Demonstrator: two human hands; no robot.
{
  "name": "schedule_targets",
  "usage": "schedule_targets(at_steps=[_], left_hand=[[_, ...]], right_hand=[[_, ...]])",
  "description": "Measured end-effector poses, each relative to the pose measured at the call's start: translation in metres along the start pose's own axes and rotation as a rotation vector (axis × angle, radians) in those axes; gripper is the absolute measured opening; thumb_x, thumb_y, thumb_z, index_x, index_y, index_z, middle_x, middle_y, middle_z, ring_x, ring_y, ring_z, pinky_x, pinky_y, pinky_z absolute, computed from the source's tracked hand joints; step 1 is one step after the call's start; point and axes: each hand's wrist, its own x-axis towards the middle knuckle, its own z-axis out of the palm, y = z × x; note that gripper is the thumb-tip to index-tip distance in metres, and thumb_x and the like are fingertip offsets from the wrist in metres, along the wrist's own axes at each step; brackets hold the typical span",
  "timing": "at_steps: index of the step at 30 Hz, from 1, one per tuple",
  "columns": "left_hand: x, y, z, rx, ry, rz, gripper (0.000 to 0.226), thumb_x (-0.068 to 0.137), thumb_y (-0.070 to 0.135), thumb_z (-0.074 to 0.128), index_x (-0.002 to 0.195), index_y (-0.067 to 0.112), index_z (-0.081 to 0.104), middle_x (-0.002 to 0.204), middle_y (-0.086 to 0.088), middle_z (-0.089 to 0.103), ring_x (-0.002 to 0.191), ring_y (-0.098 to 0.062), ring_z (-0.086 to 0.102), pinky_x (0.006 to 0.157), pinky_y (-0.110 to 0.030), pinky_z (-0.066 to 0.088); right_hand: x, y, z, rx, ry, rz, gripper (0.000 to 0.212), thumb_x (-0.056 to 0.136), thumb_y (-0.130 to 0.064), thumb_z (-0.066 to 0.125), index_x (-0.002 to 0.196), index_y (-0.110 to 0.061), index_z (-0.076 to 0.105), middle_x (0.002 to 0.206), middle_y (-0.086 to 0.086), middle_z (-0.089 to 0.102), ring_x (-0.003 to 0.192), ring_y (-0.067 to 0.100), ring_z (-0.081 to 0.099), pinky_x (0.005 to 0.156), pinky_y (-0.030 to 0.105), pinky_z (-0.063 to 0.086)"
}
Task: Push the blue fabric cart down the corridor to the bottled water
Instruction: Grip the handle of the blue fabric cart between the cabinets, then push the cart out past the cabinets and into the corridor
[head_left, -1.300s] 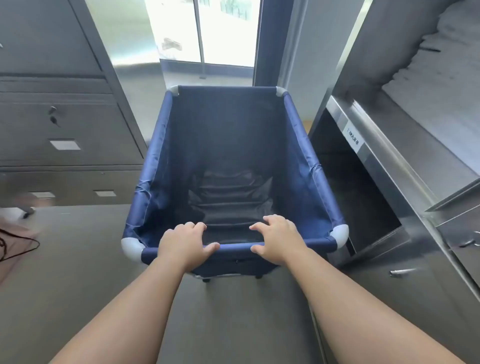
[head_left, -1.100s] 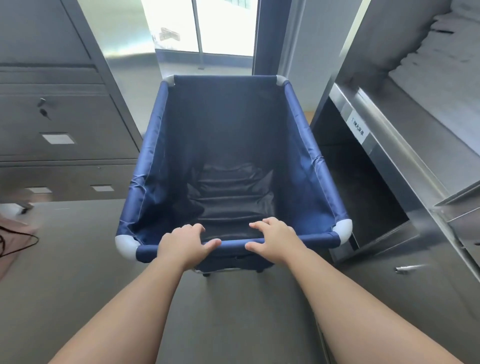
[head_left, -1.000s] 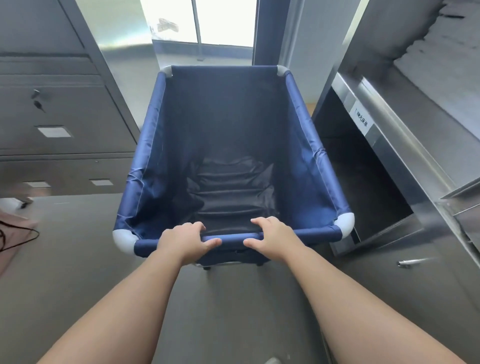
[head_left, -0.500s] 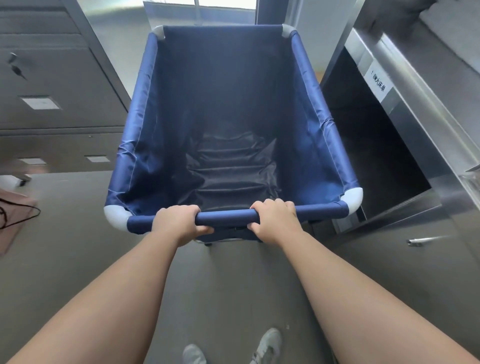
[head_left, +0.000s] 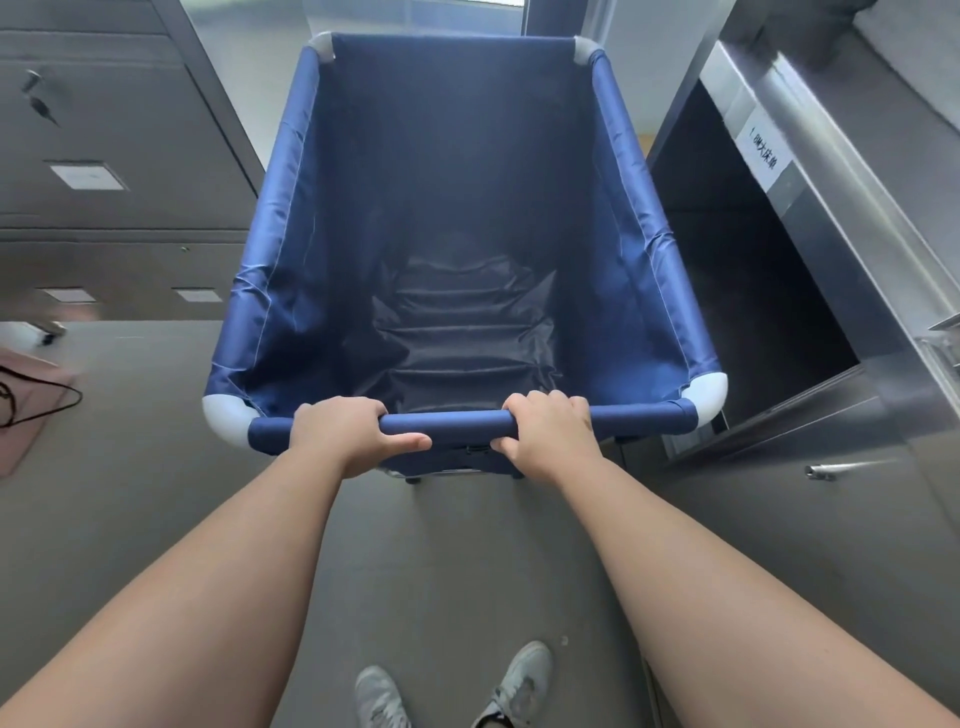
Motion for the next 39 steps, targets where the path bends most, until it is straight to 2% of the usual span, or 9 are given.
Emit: schedule_targets(at_steps=[4,10,17,28,39], left_hand=[[-0.011,0.004,0.005,0.001,-0.001,-0.018,0.068,0.068,0.099,0.037,0.082,0.036,0.06,0.077,0.015,0.064,0.08,-0.013,0.059,0.074,-0.038,0.041],[-0.035,0.011,0.019,-0.032,-0.02,-0.031,0.069,0.064,0.099,0.04,0.079,0.035,0.06,0.075,0.014,0.064,0.072,-0.007,0.057,0.057,-0.033,0.039],[-0.071,0.023,0.037,-0.05,0.0,-0.054,0.066,0.068,0.097,0.042,0.076,0.034,0.059,0.074,0.013,0.064,0.07,-0.006,0.057,0.056,-0.032,0.038],[-0.14,0.039,0.078,-0.037,0.019,-0.066,0.077,0.06,0.101,0.037,0.074,0.031,0.062,0.068,0.01,0.066,0.067,-0.011,0.06,0.054,-0.033,0.041],[-0.201,0.056,0.108,-0.046,0.007,-0.11,0.077,0.061,0.103,0.038,0.074,0.03,0.061,0.073,0.01,0.064,0.067,-0.01,0.057,0.053,-0.032,0.039]], right_hand=[[-0.006,0.001,-0.002,0.02,-0.034,0.004,0.033,0.087,-0.054,0.057,0.111,-0.031,0.059,0.105,-0.005,0.064,0.104,0.024,0.053,0.091,0.04,0.033],[-0.027,0.007,0.003,0.066,-0.048,-0.005,0.03,0.083,-0.052,0.061,0.108,-0.035,0.062,0.1,-0.008,0.065,0.102,0.022,0.054,0.09,0.038,0.033],[-0.056,0.012,0.008,0.063,-0.063,-0.013,0.029,0.081,-0.05,0.062,0.108,-0.038,0.063,0.101,-0.009,0.066,0.103,0.021,0.055,0.089,0.037,0.032],[-0.133,0.018,0.029,0.018,-0.069,-0.049,0.028,0.085,-0.051,0.059,0.108,-0.037,0.06,0.1,-0.011,0.064,0.099,0.021,0.055,0.085,0.038,0.032],[-0.191,0.023,0.042,0.007,-0.083,-0.091,0.026,0.085,-0.051,0.058,0.107,-0.038,0.06,0.101,-0.01,0.065,0.099,0.021,0.054,0.084,0.038,0.031]])
